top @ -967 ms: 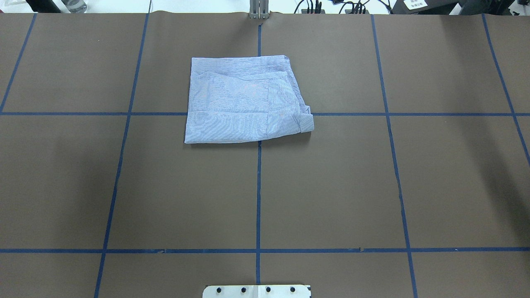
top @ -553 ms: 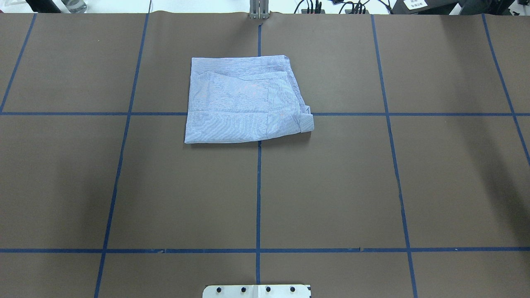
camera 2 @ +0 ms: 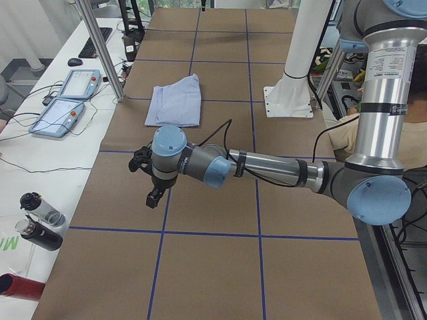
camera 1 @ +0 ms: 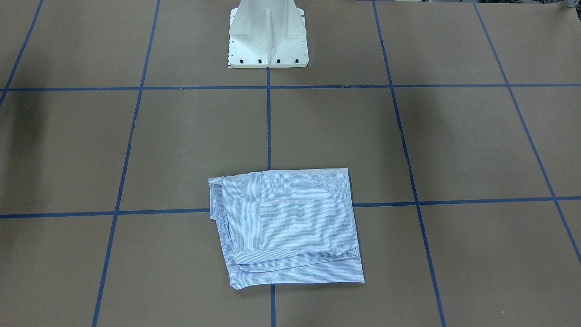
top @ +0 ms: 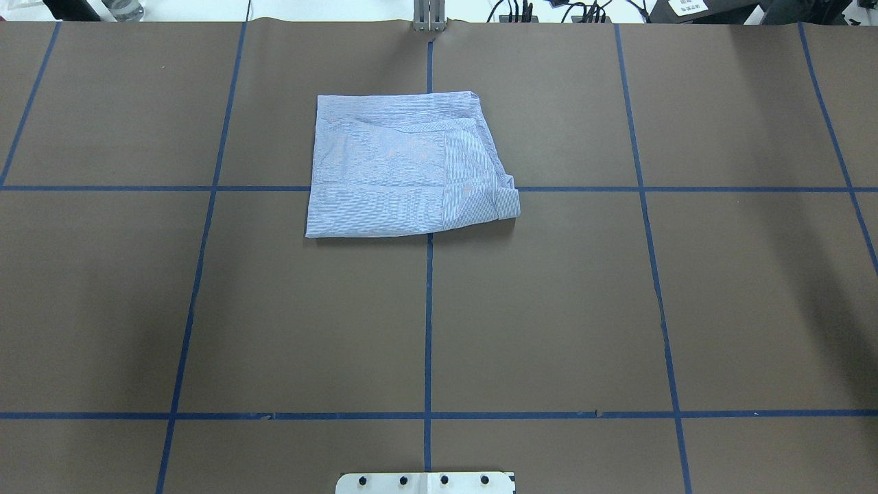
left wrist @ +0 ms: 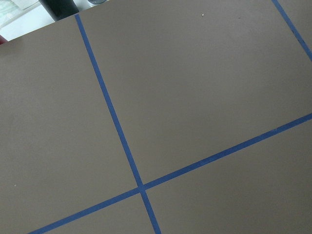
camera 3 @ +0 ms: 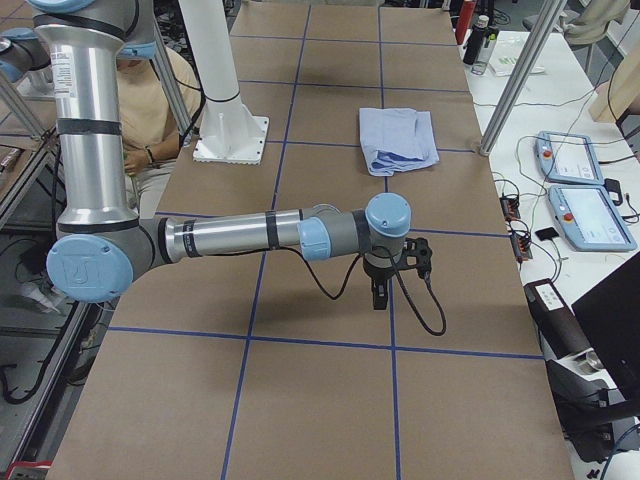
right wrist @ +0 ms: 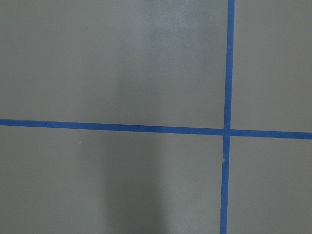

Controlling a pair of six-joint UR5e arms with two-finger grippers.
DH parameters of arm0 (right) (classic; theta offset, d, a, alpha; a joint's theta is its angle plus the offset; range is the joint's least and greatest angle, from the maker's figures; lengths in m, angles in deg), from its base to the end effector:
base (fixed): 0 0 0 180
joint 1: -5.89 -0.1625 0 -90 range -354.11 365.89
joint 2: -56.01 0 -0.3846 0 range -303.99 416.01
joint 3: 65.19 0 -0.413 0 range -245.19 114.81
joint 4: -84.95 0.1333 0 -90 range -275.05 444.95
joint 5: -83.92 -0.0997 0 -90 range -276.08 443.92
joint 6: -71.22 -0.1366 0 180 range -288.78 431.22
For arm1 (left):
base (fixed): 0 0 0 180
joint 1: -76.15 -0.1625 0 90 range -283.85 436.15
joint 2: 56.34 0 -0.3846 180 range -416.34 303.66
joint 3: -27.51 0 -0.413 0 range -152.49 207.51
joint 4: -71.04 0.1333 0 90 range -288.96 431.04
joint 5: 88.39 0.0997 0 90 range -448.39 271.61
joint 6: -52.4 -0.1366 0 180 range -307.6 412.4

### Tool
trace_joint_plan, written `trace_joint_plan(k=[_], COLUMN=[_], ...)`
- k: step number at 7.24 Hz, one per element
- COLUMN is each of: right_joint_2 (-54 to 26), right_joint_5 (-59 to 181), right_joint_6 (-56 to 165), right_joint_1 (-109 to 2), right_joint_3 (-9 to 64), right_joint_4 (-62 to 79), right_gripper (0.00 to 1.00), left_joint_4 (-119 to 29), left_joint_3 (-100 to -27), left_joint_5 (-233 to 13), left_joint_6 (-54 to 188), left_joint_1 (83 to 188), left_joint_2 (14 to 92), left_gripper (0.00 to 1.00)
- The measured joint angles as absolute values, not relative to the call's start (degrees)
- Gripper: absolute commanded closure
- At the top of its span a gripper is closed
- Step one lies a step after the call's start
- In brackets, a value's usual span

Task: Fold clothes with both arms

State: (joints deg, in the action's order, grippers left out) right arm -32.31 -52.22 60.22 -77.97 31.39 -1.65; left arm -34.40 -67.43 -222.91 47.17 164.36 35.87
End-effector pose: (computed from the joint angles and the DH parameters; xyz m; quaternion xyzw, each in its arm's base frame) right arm -0.0228 -0.5374 0.5601 0.0343 -0.3994 -0.0010 0.9161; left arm -0.0202 -0.5550 0.5470 0.1923 0.3659 0.1296 0.9013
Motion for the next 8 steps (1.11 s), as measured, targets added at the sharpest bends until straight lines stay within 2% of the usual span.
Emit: trace_joint_plan(k=[3,8], right_joint_2=[-33.25,-35.96], right_joint_5=[-51.27,-46.02], right_joint_6=[60.27,60.49], right_joint_1=[-78.44,-76.28], right_joint_3=[33.4,34.46], right_joint_4=[-6.73,-4.47], right_gripper=[0.0,0.0], left_joint_4=[-34.48,-34.16], left_joint_3=[-66.87,-66.78], left_joint_5=[-222.81,-223.01], left_joint_6=[47.27,47.22], left_joint_1=[164.27,164.21], left_joint_2=[35.08,34.72], left_gripper=[0.0,0.0])
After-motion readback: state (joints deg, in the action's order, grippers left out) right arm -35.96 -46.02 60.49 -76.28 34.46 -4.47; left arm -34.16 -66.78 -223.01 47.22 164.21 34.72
